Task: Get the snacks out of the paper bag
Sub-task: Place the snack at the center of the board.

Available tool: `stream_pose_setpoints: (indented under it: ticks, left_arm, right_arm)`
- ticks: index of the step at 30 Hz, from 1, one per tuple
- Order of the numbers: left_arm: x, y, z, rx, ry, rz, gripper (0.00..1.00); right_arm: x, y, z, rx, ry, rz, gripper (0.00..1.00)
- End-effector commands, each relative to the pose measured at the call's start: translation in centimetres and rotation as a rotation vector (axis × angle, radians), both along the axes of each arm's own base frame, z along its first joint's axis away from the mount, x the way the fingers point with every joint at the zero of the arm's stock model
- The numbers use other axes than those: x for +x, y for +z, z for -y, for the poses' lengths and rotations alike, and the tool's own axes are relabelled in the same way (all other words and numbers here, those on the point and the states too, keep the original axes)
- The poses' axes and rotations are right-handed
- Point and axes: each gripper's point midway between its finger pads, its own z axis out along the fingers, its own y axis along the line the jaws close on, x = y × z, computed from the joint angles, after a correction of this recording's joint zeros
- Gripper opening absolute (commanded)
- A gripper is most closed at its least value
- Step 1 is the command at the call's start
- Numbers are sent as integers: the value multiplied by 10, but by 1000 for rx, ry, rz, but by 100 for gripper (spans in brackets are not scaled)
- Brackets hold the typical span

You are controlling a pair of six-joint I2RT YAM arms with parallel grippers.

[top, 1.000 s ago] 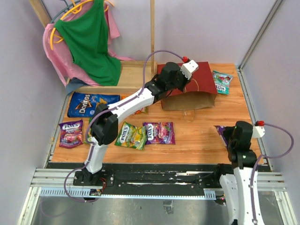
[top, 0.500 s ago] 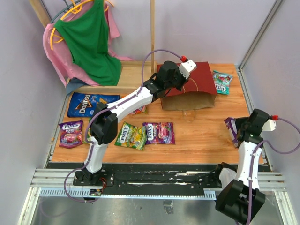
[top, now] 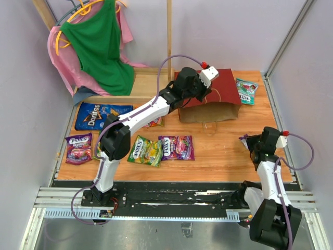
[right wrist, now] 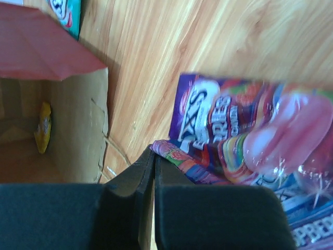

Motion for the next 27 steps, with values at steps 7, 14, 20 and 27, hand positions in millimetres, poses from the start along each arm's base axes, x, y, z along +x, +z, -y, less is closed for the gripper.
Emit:
stream_pose_setpoints:
  ticks: [7, 14, 20, 27]
  left_arm:
    - [3, 11, 5, -28, -9, 5, 0]
    - [5, 5, 2, 2, -1, 9, 1]
    - [4, 5, 0, 6, 5, 10, 1]
    - [0, 5, 1, -5, -6, -8, 1]
  right_arm:
    - [18, -15, -30, 83, 34, 22, 12]
    - [37, 17, -58, 87, 251, 65, 72]
    - [7, 60, -27, -98, 105, 157, 68]
    - [10, 33, 0, 9, 5, 122, 45]
